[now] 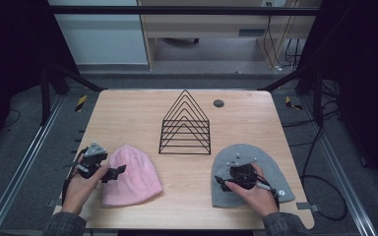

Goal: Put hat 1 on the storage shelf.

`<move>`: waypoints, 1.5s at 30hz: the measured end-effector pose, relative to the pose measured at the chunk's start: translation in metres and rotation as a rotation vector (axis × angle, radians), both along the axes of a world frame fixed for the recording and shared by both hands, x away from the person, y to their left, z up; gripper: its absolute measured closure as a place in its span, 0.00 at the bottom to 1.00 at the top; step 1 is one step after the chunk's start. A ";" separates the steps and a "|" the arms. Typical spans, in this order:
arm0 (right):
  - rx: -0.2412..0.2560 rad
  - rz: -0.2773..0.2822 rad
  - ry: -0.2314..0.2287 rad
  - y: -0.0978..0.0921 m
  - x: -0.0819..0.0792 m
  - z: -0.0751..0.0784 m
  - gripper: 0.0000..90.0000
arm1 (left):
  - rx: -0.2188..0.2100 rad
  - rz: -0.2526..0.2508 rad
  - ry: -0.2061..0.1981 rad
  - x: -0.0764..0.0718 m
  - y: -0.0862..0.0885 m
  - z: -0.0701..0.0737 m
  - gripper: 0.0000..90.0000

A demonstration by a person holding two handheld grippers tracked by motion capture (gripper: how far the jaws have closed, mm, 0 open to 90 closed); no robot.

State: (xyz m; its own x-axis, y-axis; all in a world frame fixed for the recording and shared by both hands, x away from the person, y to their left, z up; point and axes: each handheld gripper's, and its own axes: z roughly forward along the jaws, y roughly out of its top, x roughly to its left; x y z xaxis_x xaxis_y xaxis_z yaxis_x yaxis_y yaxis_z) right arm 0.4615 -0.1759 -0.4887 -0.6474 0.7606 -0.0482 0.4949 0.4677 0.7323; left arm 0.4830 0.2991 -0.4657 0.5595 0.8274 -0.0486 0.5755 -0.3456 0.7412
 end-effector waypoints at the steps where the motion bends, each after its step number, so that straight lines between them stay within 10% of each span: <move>1: 0.006 -0.006 -0.005 0.000 0.000 0.001 0.23 | -0.008 -0.002 0.002 0.000 0.000 0.000 0.07; 10: 0.029 -0.063 -0.006 -0.009 0.002 0.007 0.14 | -0.016 0.000 0.022 0.003 0.001 0.000 0.08; 20: 0.019 -0.066 -0.004 -0.011 -0.001 0.013 0.33 | -0.006 0.043 0.054 0.007 0.007 -0.001 0.24; 32: 0.000 -0.078 0.006 -0.011 0.000 0.012 0.34 | 0.006 0.049 0.104 0.014 0.009 -0.004 0.80; 45: 0.028 -0.039 -0.019 -0.001 -0.008 0.024 0.33 | -0.075 -0.024 -0.112 -0.010 -0.013 0.062 0.89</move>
State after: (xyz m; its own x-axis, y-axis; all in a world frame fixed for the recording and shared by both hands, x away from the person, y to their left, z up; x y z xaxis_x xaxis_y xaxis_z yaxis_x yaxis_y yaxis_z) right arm 0.4537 -0.1765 -0.4646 -0.6165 0.7864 -0.0388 0.4984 0.4279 0.7540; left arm 0.4732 0.2856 -0.4039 0.5843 0.8102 -0.0462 0.4799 -0.2991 0.8248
